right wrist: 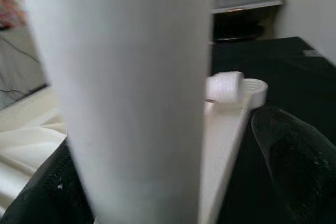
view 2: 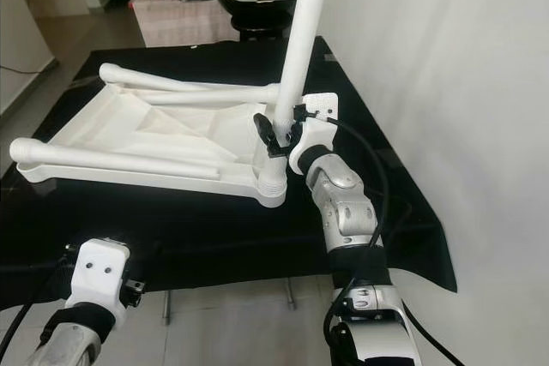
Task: Building children table
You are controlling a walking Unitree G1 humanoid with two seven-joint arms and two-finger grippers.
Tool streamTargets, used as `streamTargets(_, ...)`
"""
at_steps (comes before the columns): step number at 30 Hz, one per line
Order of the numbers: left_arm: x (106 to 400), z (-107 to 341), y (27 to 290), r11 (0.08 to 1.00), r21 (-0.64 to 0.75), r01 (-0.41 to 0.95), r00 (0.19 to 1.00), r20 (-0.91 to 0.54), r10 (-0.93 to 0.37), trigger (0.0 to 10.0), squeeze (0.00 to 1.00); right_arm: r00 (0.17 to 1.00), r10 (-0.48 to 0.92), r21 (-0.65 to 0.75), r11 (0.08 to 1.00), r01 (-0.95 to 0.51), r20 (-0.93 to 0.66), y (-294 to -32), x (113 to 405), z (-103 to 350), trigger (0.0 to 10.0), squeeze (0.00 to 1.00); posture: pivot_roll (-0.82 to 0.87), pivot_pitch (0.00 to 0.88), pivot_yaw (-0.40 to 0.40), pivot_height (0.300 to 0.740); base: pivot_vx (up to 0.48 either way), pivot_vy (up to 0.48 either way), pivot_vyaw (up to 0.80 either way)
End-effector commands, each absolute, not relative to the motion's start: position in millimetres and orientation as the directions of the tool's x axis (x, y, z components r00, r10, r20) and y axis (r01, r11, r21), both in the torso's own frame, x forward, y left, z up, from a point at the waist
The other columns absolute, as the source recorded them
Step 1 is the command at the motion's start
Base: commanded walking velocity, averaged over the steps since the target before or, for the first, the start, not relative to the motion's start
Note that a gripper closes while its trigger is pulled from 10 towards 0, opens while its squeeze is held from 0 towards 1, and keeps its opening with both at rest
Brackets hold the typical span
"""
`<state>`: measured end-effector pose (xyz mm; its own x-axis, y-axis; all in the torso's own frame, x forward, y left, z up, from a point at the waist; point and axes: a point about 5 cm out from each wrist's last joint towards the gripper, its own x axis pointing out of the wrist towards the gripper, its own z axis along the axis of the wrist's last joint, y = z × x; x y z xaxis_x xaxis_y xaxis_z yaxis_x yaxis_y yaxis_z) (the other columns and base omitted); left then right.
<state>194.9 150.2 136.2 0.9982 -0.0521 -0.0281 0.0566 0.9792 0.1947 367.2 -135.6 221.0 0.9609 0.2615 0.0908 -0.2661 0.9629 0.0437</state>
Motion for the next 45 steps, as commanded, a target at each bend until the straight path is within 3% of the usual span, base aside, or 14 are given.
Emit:
streamTargets(1,192,135,149,0.982,0.177,0.062,0.998,-0.044,-0.055,10.0,0.00,0.965,0.248,0.021,0.968,-0.250,0.083,-132,365,223,10.0,0.00,-0.01,0.171,-0.011,0.740,0.000,0.000,0.00)
streamTargets(3,192,135,148,0.983,0.175,0.063,0.997,-0.046,-0.056,10.0,0.00,0.968,0.237,0.012,0.971,-0.239,0.080,-132,364,223,10.0,0.00,-0.01,0.171,-0.011,0.740,0.000,0.000,0.00)
streamTargets(4,192,135,148,0.983,0.173,0.066,0.997,-0.047,-0.058,10.0,0.00,0.978,0.200,-0.020,0.980,-0.199,0.062,-134,363,222,4.0,0.00,-0.01,0.176,-0.009,0.740,0.000,0.000,0.00)
streamTargets(5,192,135,148,0.983,0.172,0.067,0.997,-0.048,-0.060,10.0,0.00,0.983,0.175,-0.040,0.984,-0.173,0.052,-136,363,222,4.0,0.00,-0.01,0.176,-0.009,0.740,0.000,0.000,0.00)
streamTargets(6,192,135,147,0.983,0.170,0.070,0.997,-0.049,-0.062,10.0,0.00,0.988,0.149,-0.070,0.987,-0.146,0.040,-138,363,221,0.0,0.00,-0.01,0.176,-0.009,0.740,0.000,0.000,0.00)
streamTargets(14,193,135,145,0.984,0.160,0.079,0.996,-0.053,-0.071,10.0,0.00,0.990,0.121,-0.197,0.975,-0.104,0.073,-146,364,232,0.0,0.00,-0.03,0.180,-0.012,0.740,0.000,0.000,0.00)
streamTargets(15,193,135,145,0.984,0.157,0.079,0.996,-0.053,-0.071,10.0,0.00,0.980,0.167,-0.314,0.941,-0.126,0.108,-141,364,240,0.0,0.00,-0.03,0.183,-0.014,0.740,0.000,0.000,0.00)
streamTargets(20,192,135,146,0.985,0.155,0.076,0.996,-0.053,-0.069,10.0,0.00,0.959,0.260,-0.486,0.856,-0.176,0.112,-129,360,246,0.0,0.00,-0.03,0.187,-0.018,0.740,0.000,0.000,0.00)
streamTargets(26,191,136,146,0.986,0.152,0.072,0.997,-0.052,-0.065,10.0,0.00,0.944,0.320,-0.605,0.767,-0.211,0.076,-121,357,244,0.0,0.00,-0.03,0.193,-0.026,0.740,0.000,0.000,0.00)
streamTargets(33,191,137,146,0.987,0.148,0.069,0.997,-0.051,-0.062,10.0,0.00,0.945,0.323,-0.663,0.719,-0.208,0.053,-124,356,242,0.0,0.00,-0.03,0.194,-0.027,0.740,0.000,0.000,0.00)
streamTargets(39,192,137,145,0.987,0.146,0.071,0.997,-0.051,-0.064,10.0,0.00,0.951,0.308,-0.610,0.760,-0.225,0.033,-128,358,239,0.0,0.00,-0.03,0.195,-0.029,0.740,0.000,0.000,0.00)
streamTargets(40,192,137,145,0.987,0.146,0.071,0.997,-0.051,-0.064,10.0,0.00,0.955,0.297,-0.543,0.803,-0.244,0.009,-129,360,236,8.5,0.00,-0.03,0.194,-0.028,0.740,0.000,0.000,0.00)
streamTargets(41,192,137,145,0.987,0.145,0.071,0.997,-0.051,-0.064,10.0,0.00,0.955,0.296,-0.489,0.831,-0.265,-0.014,-129,360,233,10.0,0.00,-0.03,0.194,-0.028,0.740,0.000,0.000,0.00)
streamTargets(45,192,137,145,0.987,0.145,0.072,0.997,-0.052,-0.065,10.0,0.00,0.945,0.322,-0.390,0.864,-0.318,-0.058,-130,363,231,10.0,0.00,-0.03,0.195,-0.027,0.740,0.000,0.000,0.00)
